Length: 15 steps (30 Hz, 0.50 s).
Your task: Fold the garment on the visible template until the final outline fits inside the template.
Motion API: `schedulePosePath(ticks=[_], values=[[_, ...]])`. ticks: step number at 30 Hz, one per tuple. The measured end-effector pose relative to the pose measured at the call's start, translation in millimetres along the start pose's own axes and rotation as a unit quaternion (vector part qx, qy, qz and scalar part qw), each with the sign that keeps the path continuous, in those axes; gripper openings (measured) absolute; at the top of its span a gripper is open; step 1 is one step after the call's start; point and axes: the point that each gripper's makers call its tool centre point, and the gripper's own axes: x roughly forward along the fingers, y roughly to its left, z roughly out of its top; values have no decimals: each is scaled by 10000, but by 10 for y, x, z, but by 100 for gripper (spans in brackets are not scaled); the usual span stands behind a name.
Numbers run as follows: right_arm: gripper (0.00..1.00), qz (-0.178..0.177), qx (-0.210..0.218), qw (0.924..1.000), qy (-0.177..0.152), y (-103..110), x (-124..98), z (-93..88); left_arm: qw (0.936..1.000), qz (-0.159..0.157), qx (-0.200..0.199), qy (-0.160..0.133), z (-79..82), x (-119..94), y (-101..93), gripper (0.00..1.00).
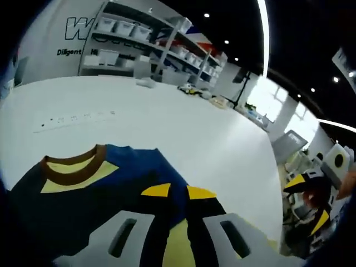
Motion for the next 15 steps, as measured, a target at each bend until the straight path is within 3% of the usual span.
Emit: schedulePosePath(ticks=[6, 15], values=[[53, 80, -67, 9999, -10, 44, 35, 7, 9997, -115, 218, 69, -168, -338, -56, 9], [53, 391, -315, 9987, 123, 121, 61, -109, 9971, -152, 682, 301, -626, -1193, -17, 18]])
